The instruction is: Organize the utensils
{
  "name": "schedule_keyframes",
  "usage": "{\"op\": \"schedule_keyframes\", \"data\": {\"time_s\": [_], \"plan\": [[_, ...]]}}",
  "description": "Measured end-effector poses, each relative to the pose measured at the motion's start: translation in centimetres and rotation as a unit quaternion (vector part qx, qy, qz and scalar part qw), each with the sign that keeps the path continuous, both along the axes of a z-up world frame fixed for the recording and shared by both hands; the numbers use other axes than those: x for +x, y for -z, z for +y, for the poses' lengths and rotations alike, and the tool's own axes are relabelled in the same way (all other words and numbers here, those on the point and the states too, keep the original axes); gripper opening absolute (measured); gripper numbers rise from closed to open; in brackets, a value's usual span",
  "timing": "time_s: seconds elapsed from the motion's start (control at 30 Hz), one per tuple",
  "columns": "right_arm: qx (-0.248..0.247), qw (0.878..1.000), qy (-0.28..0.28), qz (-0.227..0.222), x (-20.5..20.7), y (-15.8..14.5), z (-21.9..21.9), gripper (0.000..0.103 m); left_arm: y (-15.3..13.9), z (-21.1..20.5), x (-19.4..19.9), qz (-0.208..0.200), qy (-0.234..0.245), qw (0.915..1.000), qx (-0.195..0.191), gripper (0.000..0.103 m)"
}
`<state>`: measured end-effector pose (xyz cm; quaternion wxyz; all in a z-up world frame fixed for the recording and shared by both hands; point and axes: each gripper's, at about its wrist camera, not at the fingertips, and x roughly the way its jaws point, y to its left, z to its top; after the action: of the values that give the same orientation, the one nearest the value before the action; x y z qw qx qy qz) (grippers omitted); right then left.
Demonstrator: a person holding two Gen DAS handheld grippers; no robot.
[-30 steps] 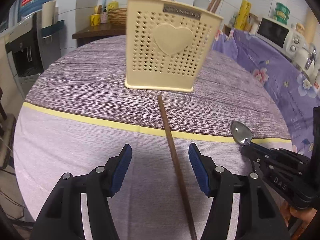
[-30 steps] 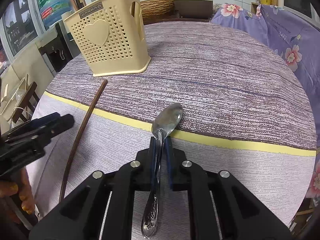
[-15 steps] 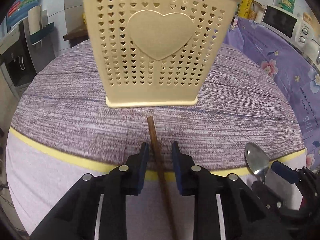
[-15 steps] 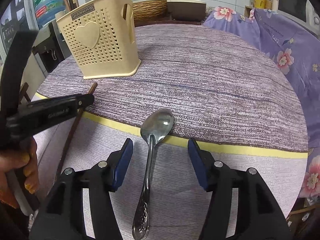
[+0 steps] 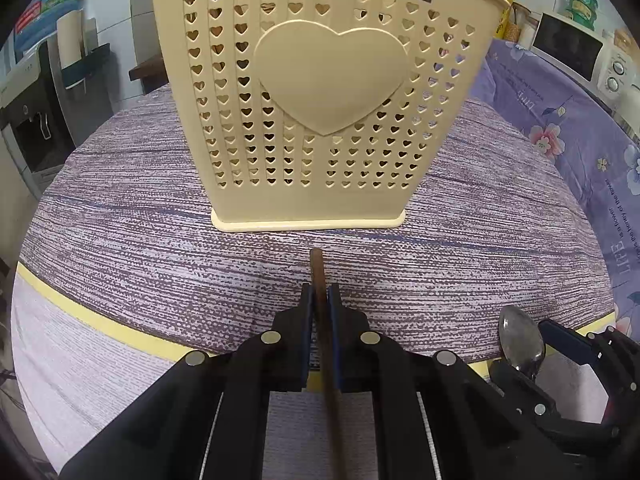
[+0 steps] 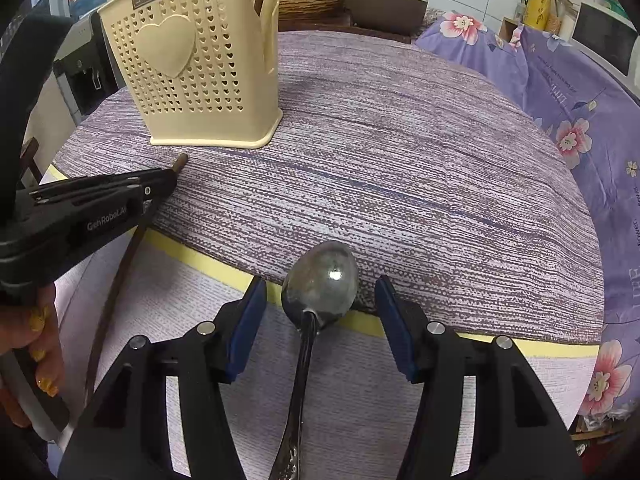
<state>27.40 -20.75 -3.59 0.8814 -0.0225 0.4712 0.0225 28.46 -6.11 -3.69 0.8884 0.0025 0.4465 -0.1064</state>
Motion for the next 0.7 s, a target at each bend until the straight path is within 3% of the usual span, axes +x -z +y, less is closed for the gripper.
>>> {"op": "schedule_keyframes", "data": {"time_s": [0.13, 0.3, 0.7], "plan": [[0.01, 1.0, -0.022, 0.004, 0.1, -0.2, 0.5, 0.03, 0.0, -0.5, 0.3, 0.0, 0.001, 1.0, 0.001, 0.009], [0.019, 1.0, -0.023, 0.001, 0.2, -0.2, 0.5, 0.015, 0.0, -0.7, 0.6, 0.001, 0.001, 1.0, -0.004, 0.009], [0.074, 0.997, -0.024, 0.022, 1.7, -0.3, -0.4, 0.012, 0.1, -0.9, 0.7, 0.001, 0.005, 1.0, -0.001, 0.009]]}}
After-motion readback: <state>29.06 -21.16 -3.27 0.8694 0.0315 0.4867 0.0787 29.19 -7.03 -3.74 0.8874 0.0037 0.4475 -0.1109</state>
